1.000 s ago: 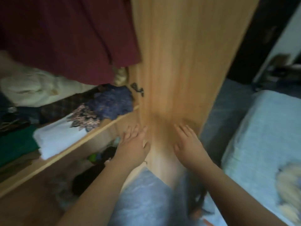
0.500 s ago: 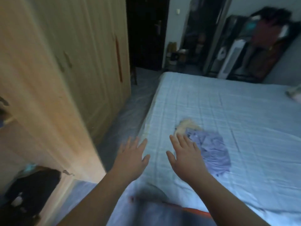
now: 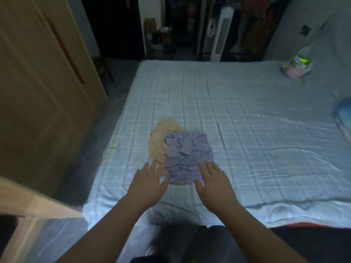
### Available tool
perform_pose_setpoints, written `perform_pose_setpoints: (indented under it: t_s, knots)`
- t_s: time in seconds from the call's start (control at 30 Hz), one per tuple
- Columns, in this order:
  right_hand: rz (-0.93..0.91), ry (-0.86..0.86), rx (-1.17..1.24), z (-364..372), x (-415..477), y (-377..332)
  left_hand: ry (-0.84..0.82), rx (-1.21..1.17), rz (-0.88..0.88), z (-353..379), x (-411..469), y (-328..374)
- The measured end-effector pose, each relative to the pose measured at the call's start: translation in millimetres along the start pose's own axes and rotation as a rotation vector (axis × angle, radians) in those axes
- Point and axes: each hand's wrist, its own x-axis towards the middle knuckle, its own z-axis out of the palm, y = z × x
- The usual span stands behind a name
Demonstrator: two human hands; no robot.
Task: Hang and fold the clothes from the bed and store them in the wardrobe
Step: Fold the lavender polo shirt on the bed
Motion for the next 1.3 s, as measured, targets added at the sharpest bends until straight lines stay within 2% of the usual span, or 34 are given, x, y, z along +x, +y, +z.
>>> perform_pose_setpoints:
  t_s: [0.2,0.43,0.53,0.7,0.83,0.93,1.0,1.13,1.3]
  knots:
    - [0.028,-0.035,0.069,25,42,23,-0.046,0.019,0.034,24,62,10]
    - [0.025,-0.174,0.107,51,147,43,-0.088,-0.219,0.005,53,157,-4]
    - [0.090,-0.260,0.201,68,205,51,-0.144,-0.283,-0.029,59,210,-18]
    - [0.336,-0.411,0.398,107,296,66,-0.293,-0.310,-0.084,76,309,-40]
    - [0.397,-0.524,0.446,142,342,81,-0.325,-0.416,-0.119,101,370,-48]
    - [0.395,-0.585,0.437,169,367,94,-0.381,-0.446,-0.232,133,400,-56]
    - [0.377,-0.589,0.427,187,386,103,-0.413,-0.424,-0.279,149,410,-58]
    - [0.426,-0.573,0.399,209,430,110,-0.439,-0.462,-0.180,165,428,-51]
    - [0.732,-0.447,0.668,236,461,100,-0.428,-0.512,-0.168,179,471,-49]
